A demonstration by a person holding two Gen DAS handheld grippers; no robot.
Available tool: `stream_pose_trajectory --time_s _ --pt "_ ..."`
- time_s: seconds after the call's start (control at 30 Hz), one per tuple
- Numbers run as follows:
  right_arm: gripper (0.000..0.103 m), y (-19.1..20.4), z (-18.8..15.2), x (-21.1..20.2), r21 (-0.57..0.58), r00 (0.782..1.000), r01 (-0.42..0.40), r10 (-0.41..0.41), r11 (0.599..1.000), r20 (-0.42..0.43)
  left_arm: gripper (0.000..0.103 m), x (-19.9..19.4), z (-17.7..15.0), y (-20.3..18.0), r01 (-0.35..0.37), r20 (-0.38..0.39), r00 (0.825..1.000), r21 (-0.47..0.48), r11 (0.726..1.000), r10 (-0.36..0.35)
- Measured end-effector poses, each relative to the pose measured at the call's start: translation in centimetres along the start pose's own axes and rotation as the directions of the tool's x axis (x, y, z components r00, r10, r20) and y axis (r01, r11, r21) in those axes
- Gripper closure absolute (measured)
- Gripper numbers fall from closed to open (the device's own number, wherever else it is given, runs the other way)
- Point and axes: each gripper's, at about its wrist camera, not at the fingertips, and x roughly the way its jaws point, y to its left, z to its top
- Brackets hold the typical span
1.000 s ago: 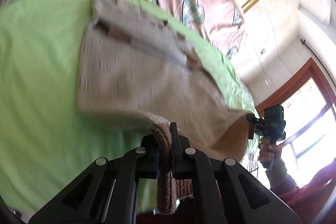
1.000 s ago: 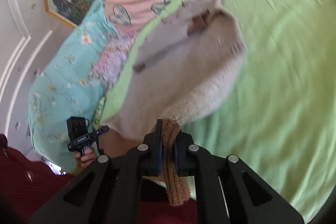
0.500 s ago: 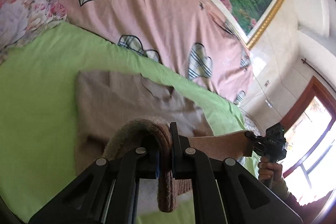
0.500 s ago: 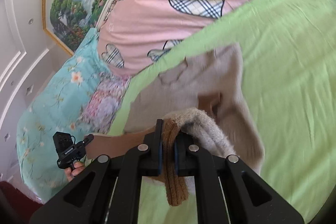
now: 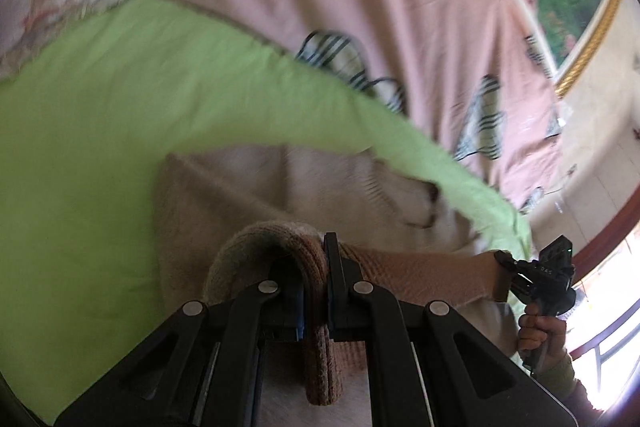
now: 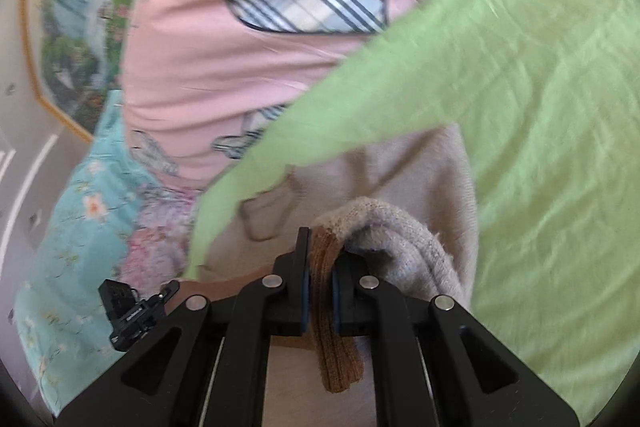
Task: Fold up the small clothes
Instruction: 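Lift the hem with both tools and fold it toward the collar, then lay the hem down near the collar and open both tools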
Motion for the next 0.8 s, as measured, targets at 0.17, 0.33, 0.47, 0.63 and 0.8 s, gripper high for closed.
stream_pose_trajectory --time_s 0.17,0.33,0.47,0.63,0.8 --pt "0.084 -1.3 -0.2 1.9 0.0 0.997 0.057 -0.057 0.998 -0.044 0.092 0.9 -0.9 1.9 0.037 -0.015 0.999 -0.075 0.996 -0.039" --pt "0.055 -0.4 -1.1 -2.1 -0.012 0.999 0.037 -0.037 0.999 0.024 0.08 -3.3 -4.0 -1.5 0.078 -0.028 0.997 0.017 0.997 -0.077" --pt "0.053 3.1 -4.0 -3.1 -0.139 0.998 -0.069 0.07 0.988 0.0 0.065 -3.1 -8.4 -7.3 0.175 -0.146 0.977 0.135 0.975 -0.156" --pt "0.053 8.8 -10.4 2.8 -0.361 0.963 -0.119 0.019 0.925 -0.269 0.066 2.2 -10.5 -11.8 0.112 -0.278 0.96 0.273 0.955 -0.033" --pt "0.055 9.0 -9.3 5.7 -0.467 0.951 0.031 -0.17 0.884 -0.258 0.077 3.3 -7.7 -10.2 0.062 -0.254 0.967 0.262 0.963 0.007"
